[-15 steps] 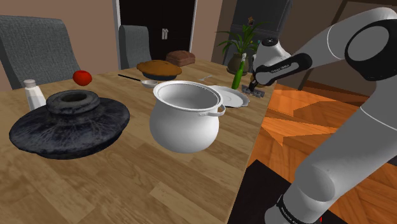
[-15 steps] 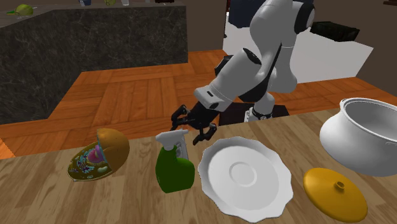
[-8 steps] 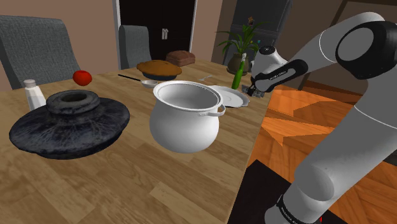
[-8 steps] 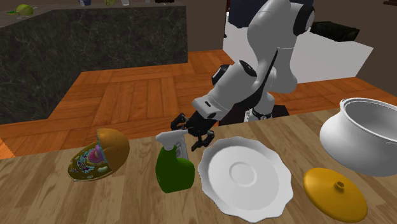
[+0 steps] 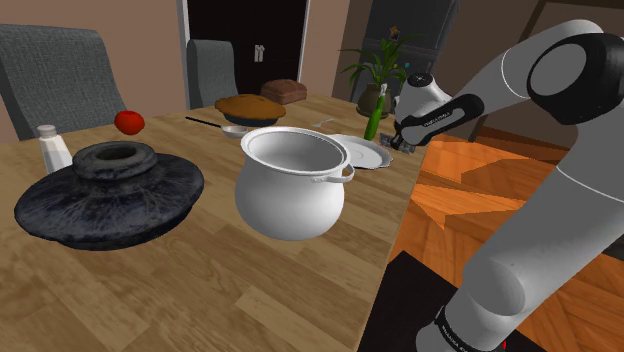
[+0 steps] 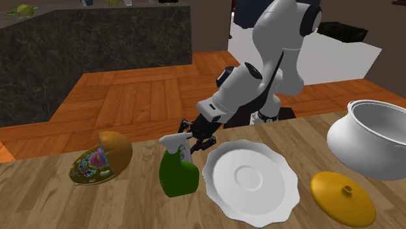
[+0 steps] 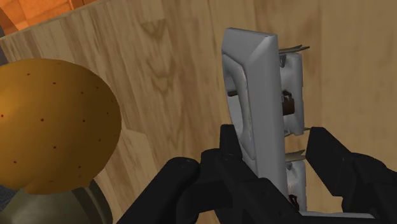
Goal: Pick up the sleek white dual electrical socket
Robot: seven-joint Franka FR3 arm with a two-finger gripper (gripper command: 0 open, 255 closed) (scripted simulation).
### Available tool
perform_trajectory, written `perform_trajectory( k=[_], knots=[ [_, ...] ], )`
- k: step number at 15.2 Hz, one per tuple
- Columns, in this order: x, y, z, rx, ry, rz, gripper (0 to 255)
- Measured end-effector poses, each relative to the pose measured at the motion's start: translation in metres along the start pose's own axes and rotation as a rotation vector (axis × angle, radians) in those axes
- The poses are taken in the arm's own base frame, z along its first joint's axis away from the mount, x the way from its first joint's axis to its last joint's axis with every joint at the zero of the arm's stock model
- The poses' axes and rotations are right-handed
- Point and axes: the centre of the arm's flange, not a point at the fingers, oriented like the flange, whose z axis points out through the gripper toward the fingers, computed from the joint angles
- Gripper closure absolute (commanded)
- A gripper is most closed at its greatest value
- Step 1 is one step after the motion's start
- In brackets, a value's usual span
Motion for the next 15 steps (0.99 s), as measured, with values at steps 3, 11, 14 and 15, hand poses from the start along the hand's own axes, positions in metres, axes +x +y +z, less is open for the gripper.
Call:
perform_trajectory(
  k=[3,11,14,15],
  knots=[
    [0.0,0.0,0.0,0.0,0.0,0.0,255],
    [0.007,0.022,-0.029,0.001,-0.001,-0.001,255],
    [0.008,0.031,-0.039,0.001,-0.001,-0.001,255],
    [0.009,0.034,-0.044,0.001,-0.001,-0.001,255]
  ],
)
